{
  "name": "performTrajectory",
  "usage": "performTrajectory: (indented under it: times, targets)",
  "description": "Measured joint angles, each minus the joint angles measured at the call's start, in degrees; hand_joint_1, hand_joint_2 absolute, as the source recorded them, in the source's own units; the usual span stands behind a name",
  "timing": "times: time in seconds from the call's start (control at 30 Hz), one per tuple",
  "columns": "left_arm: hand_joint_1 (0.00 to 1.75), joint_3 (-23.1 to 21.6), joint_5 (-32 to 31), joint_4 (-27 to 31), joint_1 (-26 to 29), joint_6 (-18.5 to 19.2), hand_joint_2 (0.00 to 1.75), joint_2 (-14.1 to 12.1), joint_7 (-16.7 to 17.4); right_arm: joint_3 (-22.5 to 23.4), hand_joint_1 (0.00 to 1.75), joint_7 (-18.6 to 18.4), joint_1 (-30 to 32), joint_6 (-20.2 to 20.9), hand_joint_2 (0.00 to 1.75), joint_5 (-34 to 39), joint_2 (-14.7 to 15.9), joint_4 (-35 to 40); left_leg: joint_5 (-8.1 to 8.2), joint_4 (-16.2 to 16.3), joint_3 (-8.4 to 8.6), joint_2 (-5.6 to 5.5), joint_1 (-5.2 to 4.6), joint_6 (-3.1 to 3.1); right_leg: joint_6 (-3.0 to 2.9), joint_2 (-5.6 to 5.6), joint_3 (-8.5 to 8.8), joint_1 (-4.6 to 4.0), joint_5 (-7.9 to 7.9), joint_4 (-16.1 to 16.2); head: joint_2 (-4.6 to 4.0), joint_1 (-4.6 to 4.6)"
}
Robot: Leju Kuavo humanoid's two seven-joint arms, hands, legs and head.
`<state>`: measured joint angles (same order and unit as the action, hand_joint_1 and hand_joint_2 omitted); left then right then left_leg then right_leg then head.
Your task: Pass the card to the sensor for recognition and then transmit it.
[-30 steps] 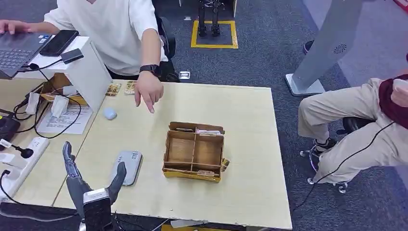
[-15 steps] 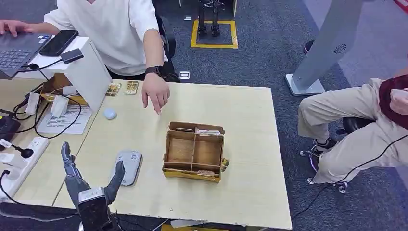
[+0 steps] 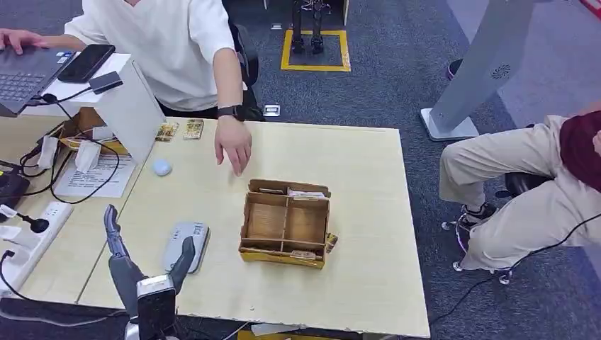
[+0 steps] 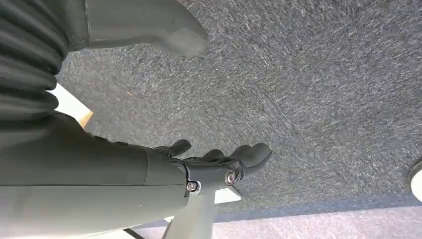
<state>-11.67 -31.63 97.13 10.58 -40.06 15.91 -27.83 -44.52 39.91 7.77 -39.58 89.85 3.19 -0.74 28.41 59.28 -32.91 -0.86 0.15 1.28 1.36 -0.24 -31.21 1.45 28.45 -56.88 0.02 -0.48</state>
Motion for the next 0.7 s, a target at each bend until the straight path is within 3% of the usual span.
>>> performTrajectory:
  times: [0.17,0.33,0.57,0.7]
  targets:
    - [0.00,-0.6,1.5,-0.2,0.0,1.1,1.75,-0.4,-6.0,-0.3,0.00,0.1,-0.2,0.0,1.75,0.0,1.3,0.0,0.00,0.0,0.00,0.00,0.01,0.00,0.00,0.00,0.01,0.00,0.00,0.0,-0.02,0.00]
    - [0.00,-7.9,5.5,0.4,0.1,10.8,1.75,-4.8,-8.0,-2.0,0.00,0.1,-1.2,0.0,1.75,0.0,2.3,0.0,0.00,0.0,0.01,0.00,0.00,0.00,0.00,0.00,0.02,0.01,0.00,0.0,0.00,0.00]
    - [0.00,-17.3,-0.8,0.2,-2.8,20.1,1.75,-10.1,-5.5,-4.0,0.00,0.1,-2.7,0.0,1.75,-0.2,3.1,0.0,-0.01,0.0,0.02,0.00,0.00,0.00,0.00,0.00,0.03,0.01,-0.01,0.0,-0.02,0.00]
    - [0.00,-20.1,-2.0,-0.6,-4.0,21.3,1.75,-11.8,-4.8,-4.8,0.00,0.1,-3.1,0.0,1.75,-0.2,3.1,0.0,-0.01,0.0,0.02,0.00,0.00,0.00,0.00,0.00,0.02,0.00,-0.01,0.0,-0.02,0.00]
